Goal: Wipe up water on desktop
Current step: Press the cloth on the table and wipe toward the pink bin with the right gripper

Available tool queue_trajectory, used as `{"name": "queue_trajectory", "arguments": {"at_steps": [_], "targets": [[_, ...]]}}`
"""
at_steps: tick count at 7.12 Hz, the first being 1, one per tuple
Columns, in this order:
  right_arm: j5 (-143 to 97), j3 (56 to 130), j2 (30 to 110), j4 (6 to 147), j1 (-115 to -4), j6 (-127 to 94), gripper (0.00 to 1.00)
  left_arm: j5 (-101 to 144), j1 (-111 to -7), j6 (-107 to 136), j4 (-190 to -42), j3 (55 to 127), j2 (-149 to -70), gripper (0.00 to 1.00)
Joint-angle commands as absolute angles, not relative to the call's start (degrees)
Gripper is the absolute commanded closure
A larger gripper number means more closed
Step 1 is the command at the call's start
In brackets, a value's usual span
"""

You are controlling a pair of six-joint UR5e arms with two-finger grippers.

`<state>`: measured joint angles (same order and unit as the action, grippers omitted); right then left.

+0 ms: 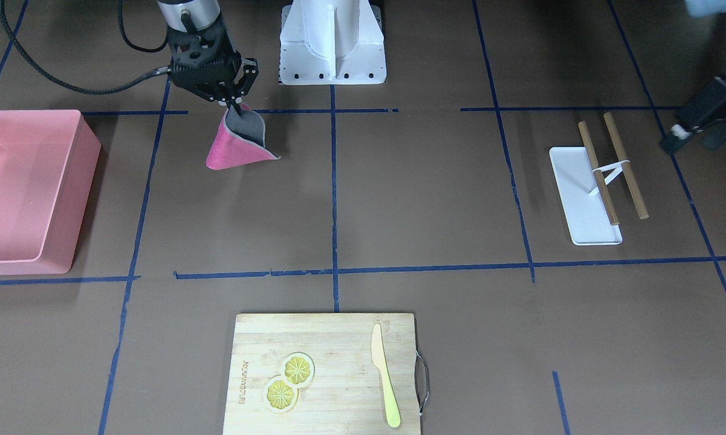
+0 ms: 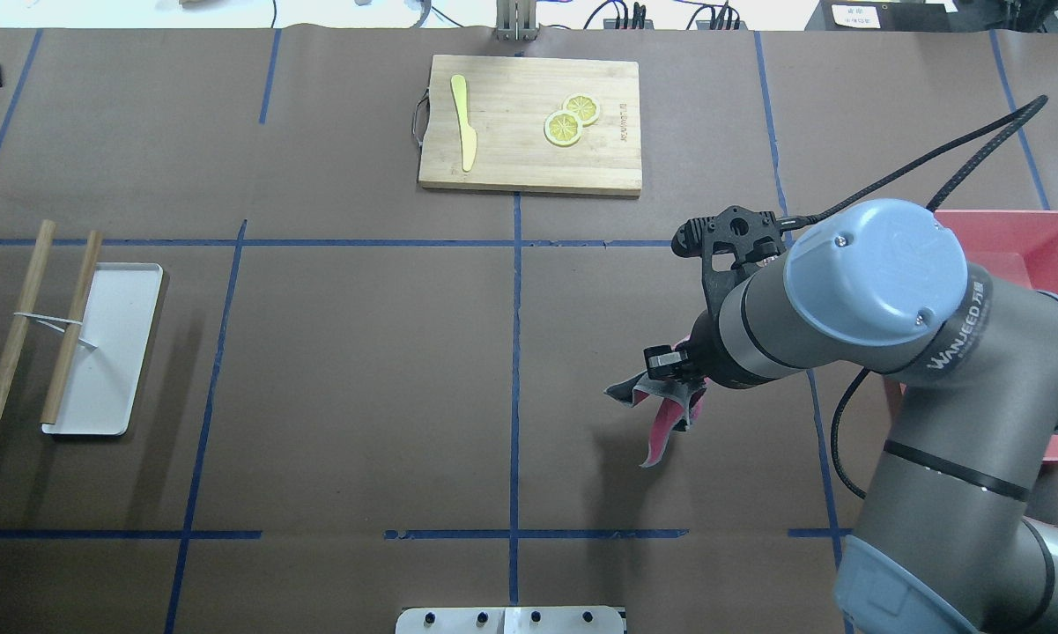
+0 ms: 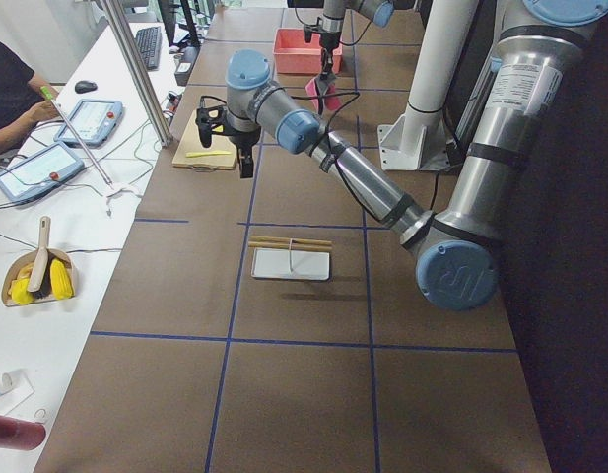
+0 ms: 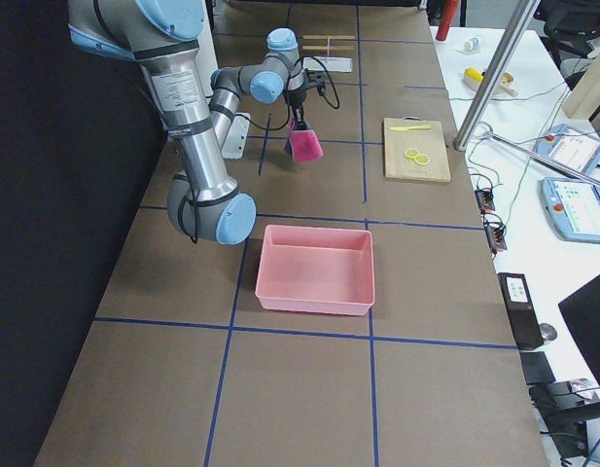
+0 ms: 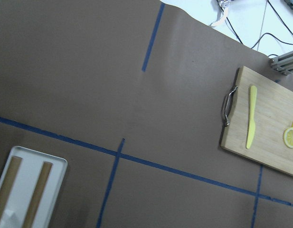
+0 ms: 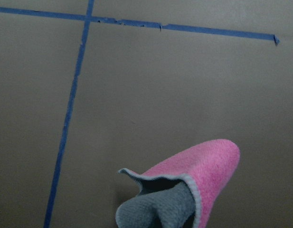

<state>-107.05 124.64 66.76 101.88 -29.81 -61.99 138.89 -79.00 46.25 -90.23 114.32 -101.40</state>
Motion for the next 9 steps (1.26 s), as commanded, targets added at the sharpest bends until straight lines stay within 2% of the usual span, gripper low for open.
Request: {"name": "queue_trajectory", "arguments": {"at_steps": [1,4,8,9], "targets": [[-112.2,119.99,66.45,101.87,-29.88,-62.05,1.0,135.02,-80.86,34.66,-90.0,114.08,-94.42,0.0],[-114.96,111.22,66.53,100.91,-31.98,-61.26,1.0,134.91,-80.77,33.4,-90.35,113.64,-93.34,0.0],[-116.19,94.7,66.8,89.06,-43.12,-59.6,1.0,135.44,-80.77,33.49,-89.91,114.26,-93.43,0.0],[-116.28,92.66,66.71,88.34,-45.68,-57.24,1.0,135.44,-80.77,33.49,-89.91,114.17,-93.43,0.0]]}}
